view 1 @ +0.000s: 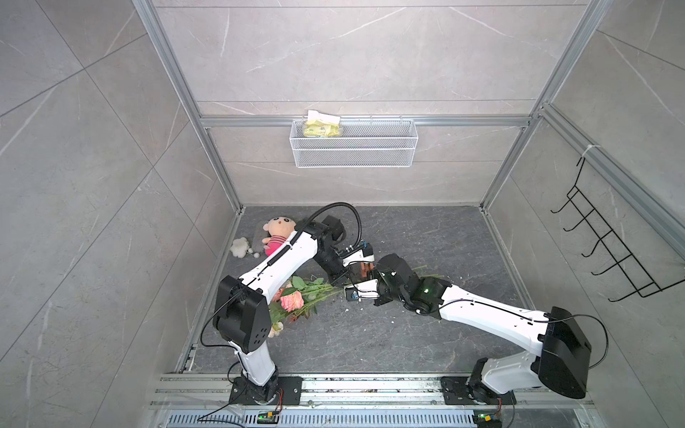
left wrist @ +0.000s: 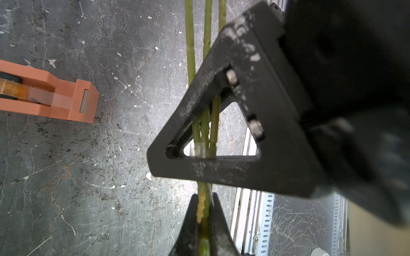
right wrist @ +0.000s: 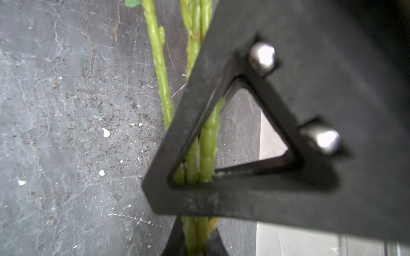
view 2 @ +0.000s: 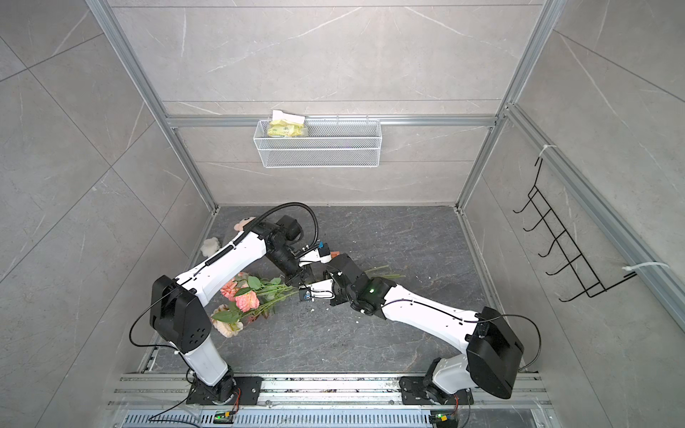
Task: Wrap bouquets with tape
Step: Place the wrapped bouquet at the center of the board.
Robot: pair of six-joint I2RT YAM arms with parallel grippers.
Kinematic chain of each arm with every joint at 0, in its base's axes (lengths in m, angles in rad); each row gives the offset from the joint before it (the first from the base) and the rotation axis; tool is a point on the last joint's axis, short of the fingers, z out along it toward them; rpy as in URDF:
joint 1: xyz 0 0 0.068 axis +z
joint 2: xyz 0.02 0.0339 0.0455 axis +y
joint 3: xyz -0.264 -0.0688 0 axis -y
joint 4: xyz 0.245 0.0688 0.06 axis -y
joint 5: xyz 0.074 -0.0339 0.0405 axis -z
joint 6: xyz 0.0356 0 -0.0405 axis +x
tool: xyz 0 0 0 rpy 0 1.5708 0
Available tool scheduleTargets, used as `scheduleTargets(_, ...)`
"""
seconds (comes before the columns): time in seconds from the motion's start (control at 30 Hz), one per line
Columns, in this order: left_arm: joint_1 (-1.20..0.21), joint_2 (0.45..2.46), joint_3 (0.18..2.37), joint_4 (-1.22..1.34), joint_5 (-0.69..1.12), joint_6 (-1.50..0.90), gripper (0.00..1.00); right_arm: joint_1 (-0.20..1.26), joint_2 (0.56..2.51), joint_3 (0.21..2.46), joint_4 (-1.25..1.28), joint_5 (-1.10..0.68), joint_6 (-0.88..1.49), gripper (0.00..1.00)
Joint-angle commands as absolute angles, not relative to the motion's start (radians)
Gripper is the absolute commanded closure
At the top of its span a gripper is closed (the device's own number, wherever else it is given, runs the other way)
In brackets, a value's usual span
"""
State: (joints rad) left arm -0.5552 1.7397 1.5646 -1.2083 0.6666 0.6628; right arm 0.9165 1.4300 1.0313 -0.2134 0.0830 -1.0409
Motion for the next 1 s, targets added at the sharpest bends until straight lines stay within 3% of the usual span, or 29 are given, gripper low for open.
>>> scheduleTargets(0.0,-0.553,1.701,1.534,-1.174,0.673,0.658,1.00,0.916,1.436,1.065,-0.258,0.076,-0.978,0.94)
scheduleTargets(0.13,-0.553,1.706,1.479,-1.132,0.634,0.667,1.00,0.916,1.426,1.062,-0.283,0.088,-0.929,0.46)
scheduleTargets(0.3,-0.554,1.764,1.420,-1.090,0.576,0.699,1.00,0.916,1.349,0.991,-0.302,0.105,-0.845,0.18)
scheduleTargets(0.57,-0.559,1.858,1.367,-1.006,0.574,0.805,1.00,0.839,1.124,0.828,-0.298,0.166,-0.614,0.02)
scheduleTargets(0.7,-0.582,1.882,1.350,-0.988,0.567,0.836,1.00,0.742,1.084,0.807,-0.301,0.179,-0.516,0.01)
scheduleTargets(0.77,-0.583,1.900,1.353,-0.980,0.560,0.821,0.90,0.708,1.093,0.815,-0.311,0.184,-0.477,0.01)
scheduleTargets(0.97,-0.582,1.925,1.360,-0.974,0.530,0.789,0.78,0.656,1.143,0.849,-0.327,0.227,-0.388,0.00)
